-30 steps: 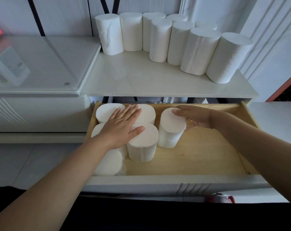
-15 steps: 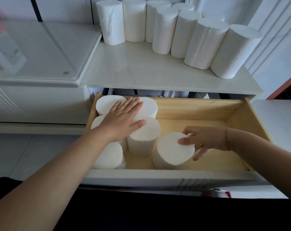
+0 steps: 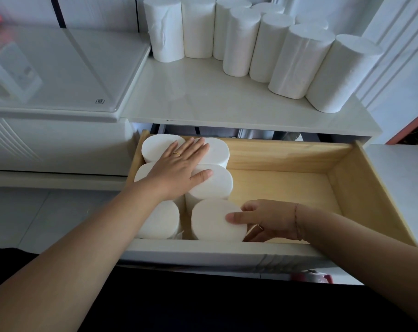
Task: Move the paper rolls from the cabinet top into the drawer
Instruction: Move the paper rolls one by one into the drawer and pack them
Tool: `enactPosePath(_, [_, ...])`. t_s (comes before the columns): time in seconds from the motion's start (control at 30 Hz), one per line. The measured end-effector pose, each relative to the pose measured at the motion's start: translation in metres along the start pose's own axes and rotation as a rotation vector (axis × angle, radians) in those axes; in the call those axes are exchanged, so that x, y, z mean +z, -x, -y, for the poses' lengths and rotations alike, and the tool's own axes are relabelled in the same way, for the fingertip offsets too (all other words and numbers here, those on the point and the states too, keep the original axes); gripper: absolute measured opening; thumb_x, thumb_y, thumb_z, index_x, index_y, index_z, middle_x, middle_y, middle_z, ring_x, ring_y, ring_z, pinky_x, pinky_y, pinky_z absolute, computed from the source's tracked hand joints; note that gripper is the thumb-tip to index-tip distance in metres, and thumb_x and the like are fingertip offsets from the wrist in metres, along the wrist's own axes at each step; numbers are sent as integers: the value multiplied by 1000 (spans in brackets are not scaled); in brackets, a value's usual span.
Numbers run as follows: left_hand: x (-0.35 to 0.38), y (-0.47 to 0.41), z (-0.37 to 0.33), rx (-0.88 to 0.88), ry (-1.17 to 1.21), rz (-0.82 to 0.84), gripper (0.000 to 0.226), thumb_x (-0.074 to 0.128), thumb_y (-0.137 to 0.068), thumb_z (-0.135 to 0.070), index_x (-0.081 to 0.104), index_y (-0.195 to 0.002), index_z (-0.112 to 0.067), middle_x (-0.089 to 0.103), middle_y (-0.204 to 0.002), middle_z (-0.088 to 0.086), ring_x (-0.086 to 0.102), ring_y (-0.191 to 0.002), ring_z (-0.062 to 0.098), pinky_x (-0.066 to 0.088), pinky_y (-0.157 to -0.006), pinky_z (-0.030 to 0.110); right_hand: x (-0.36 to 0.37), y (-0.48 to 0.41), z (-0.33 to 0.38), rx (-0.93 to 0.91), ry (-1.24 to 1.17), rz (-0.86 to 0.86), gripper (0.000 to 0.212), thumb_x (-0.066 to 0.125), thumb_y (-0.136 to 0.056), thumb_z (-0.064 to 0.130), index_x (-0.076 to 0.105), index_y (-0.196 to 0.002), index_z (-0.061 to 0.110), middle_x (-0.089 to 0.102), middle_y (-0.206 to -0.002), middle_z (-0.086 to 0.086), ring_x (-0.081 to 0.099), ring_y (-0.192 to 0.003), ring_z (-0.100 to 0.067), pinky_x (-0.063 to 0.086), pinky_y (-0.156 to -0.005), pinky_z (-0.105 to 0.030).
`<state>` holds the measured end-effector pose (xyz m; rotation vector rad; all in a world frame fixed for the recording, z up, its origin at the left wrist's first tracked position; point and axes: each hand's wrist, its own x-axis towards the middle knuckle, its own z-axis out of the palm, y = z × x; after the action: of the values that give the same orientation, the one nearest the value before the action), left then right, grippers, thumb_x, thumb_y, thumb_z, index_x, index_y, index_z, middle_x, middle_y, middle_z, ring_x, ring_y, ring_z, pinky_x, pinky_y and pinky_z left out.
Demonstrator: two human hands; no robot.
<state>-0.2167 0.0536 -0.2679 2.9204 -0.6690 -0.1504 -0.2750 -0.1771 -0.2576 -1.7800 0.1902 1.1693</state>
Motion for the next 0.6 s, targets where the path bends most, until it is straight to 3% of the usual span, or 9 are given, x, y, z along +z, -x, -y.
enactPosePath(0.1, [-1,0,0,0,-3,-1,67,12,-93,-58,-10,-149,-27,-18,-156,-11,-21,-140,4,-13,-115,31,1,-1,2,-10,4,8,54,71,-81,42,53,-117,7,66,-118,-22,66,-83,-23,54,-89,-35])
enactPosePath(0.23, [-2,1,-2,-7,0,-5,67,13,-94,-58,-9,-149,-26,-18,-156,-11,-20,-141,4,-13,-115,31,8,-7,5,-33,-2,26,48,71,-81,43,54,-110,9,69,-103,-15,68,-79,-20,58,-79,-28])
enactPosePath(0.43, [-1,1,-1,-1,-7,-6,68,11,-93,-59,-12,-148,-27,-19,-155,-11,-21,-140,4,-13,-115,31,12,-13,9,-42,-18,45,42,74,-78,41,55,-102,12,69,-100,-15,69,-78,-20,58,-69,-23])
enactPosePath(0.6, [-1,2,-1,4,5,-8,68,11,-92,-59,-12,-148,-27,-19,-155,-11,-22,-140,3,-14,-114,31,15,-6,17,-38,81,34,37,67,-85,41,56,-102,10,68,-105,-17,69,-83,-24,59,-81,-30])
